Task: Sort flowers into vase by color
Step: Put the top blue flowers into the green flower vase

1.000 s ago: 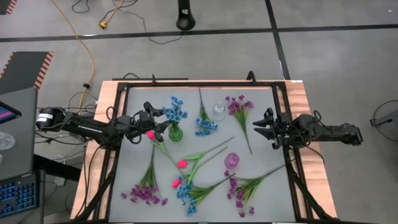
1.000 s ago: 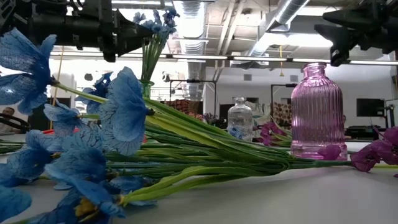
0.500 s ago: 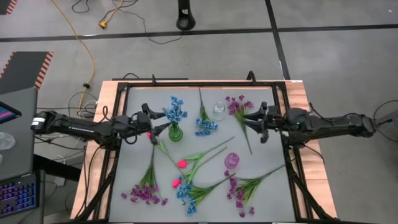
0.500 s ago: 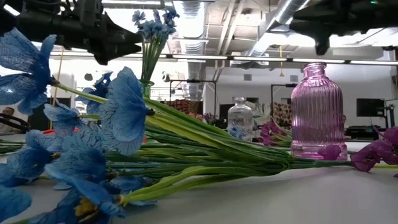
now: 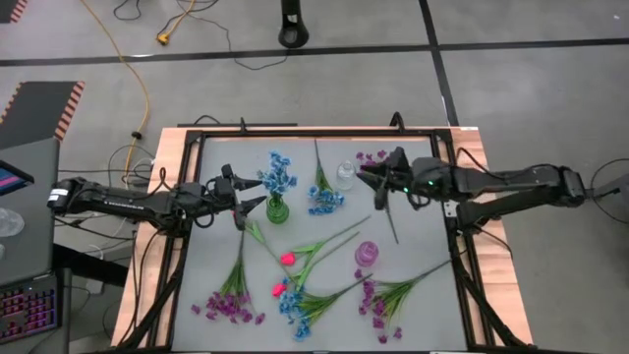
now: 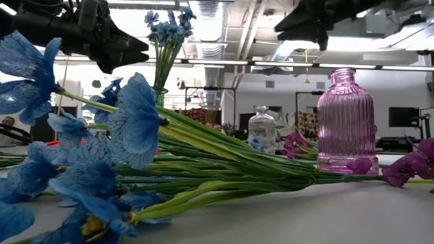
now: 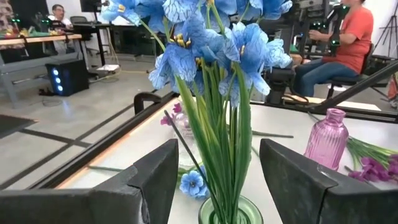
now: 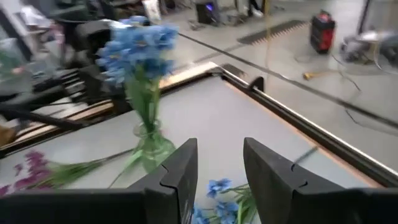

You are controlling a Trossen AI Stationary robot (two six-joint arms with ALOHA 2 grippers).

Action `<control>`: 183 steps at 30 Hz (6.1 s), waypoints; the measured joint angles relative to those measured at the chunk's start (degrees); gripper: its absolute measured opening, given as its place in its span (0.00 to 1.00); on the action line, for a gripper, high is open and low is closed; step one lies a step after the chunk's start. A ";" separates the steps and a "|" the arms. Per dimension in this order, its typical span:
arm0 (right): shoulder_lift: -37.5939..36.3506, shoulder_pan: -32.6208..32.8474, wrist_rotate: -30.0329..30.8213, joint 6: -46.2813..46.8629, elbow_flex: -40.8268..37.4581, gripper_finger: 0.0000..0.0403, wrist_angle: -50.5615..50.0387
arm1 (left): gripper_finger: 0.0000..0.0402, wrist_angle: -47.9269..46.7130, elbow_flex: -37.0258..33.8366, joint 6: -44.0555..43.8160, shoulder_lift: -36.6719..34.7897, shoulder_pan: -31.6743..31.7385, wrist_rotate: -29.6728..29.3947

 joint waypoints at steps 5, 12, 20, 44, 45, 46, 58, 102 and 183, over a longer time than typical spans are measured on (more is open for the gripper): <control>5.26 -5.23 -0.17 4.44 6.46 0.39 -7.07 | 0.53 -0.02 0.00 0.14 0.03 0.00 0.00; 13.71 -11.87 -7.63 4.61 14.44 0.39 -12.23 | 0.53 -0.04 0.00 0.16 0.03 0.00 -0.04; 25.80 -19.66 -15.88 5.63 25.54 0.39 -19.25 | 0.53 -0.07 0.00 0.16 0.03 0.00 -0.07; 62.11 -26.34 -26.19 5.47 58.09 0.39 -43.34 | 0.53 -0.10 0.00 0.17 0.03 0.02 -0.15; 63.14 -26.37 -26.23 5.47 58.85 0.39 -43.84 | 0.53 -0.09 0.00 0.18 0.03 0.02 -0.15; 64.19 -26.37 -26.25 5.47 59.39 0.39 -44.35 | 0.53 -0.11 0.00 0.17 0.03 0.02 -0.15; 72.02 -26.23 -29.13 5.54 63.00 0.39 -47.06 | 0.53 -0.39 0.00 0.16 0.05 0.02 -0.17; 72.90 -20.22 -25.83 7.15 60.57 0.39 -49.04 | 0.53 -1.09 0.01 -0.67 0.05 0.01 -0.13; 65.01 -26.06 -28.34 -6.41 91.24 0.07 -65.33 | 0.53 -1.15 0.04 0.20 -4.23 0.02 -0.14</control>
